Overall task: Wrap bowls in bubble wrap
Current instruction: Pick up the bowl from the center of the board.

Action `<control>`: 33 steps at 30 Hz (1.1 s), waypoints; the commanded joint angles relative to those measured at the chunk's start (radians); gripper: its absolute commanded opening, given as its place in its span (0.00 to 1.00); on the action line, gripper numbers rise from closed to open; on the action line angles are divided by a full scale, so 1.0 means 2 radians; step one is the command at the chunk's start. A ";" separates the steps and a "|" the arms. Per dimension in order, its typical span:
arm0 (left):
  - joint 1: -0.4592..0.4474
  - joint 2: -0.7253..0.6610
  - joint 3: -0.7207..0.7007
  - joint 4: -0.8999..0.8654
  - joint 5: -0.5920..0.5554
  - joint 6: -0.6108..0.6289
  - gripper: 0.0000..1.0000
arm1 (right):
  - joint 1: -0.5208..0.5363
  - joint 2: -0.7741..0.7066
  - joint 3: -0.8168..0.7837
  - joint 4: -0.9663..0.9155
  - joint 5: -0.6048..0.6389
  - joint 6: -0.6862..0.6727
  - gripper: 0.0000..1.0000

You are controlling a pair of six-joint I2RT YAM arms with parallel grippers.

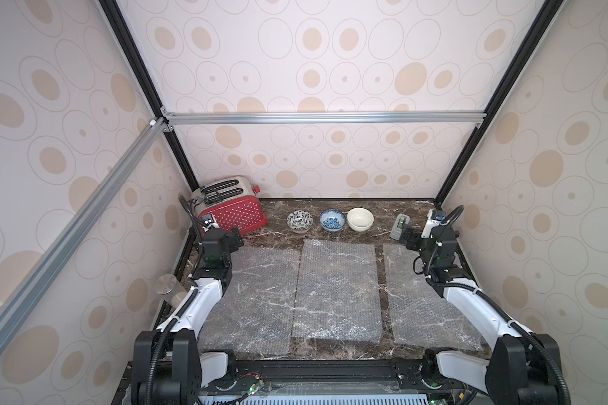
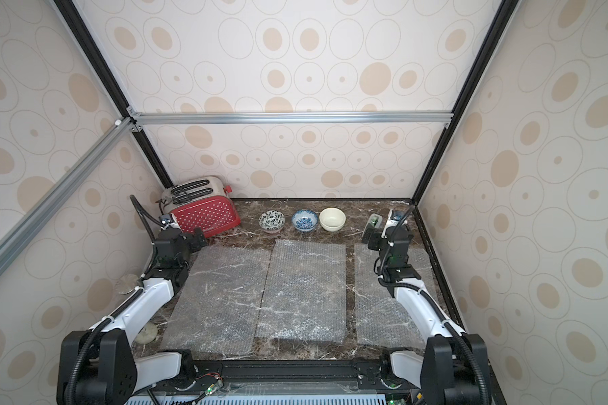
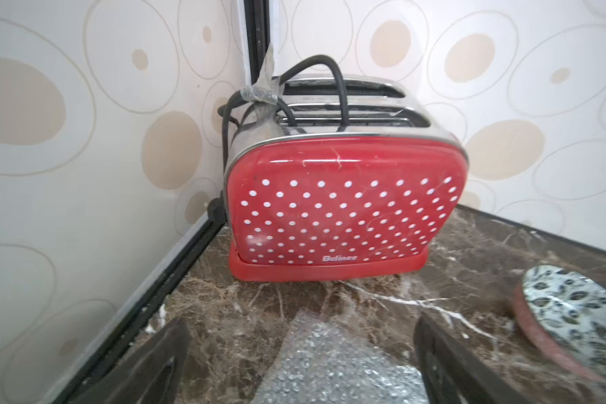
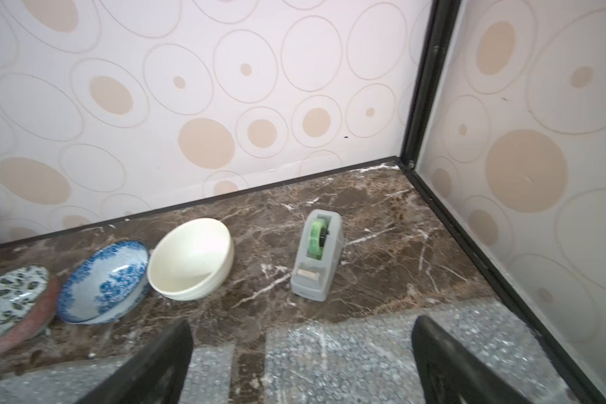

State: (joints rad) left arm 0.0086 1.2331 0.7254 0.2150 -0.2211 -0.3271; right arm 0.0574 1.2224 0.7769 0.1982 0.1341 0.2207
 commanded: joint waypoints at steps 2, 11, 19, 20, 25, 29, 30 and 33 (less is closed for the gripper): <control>-0.001 0.008 0.021 -0.124 0.133 -0.079 0.99 | 0.000 0.063 0.066 -0.159 -0.111 0.067 0.93; -0.006 0.042 0.056 -0.164 0.246 -0.106 0.99 | 0.012 0.243 0.273 -0.313 -0.156 0.115 0.73; -0.053 0.030 0.054 -0.221 0.368 -0.114 0.99 | 0.035 0.374 0.437 -0.405 -0.152 0.107 0.65; -0.057 0.029 0.051 -0.219 0.372 -0.117 0.99 | 0.036 0.391 0.460 -0.417 -0.153 0.108 0.63; -0.065 0.019 0.042 -0.218 0.383 -0.115 0.99 | 0.038 0.458 0.557 -0.471 -0.140 0.097 0.59; -0.066 0.010 0.037 -0.224 0.389 -0.108 0.99 | 0.043 0.501 0.627 -0.510 -0.129 0.087 0.59; -0.066 0.009 0.035 -0.223 0.389 -0.109 0.99 | 0.044 0.511 0.643 -0.520 -0.127 0.084 0.58; -0.067 0.013 0.028 -0.215 0.392 -0.111 0.99 | 0.050 0.544 0.690 -0.546 -0.115 0.073 0.54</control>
State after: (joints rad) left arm -0.1200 1.2709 0.7906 -0.2020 0.5407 -0.5442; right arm 0.1398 2.2711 2.0911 -0.7826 -0.1295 0.3950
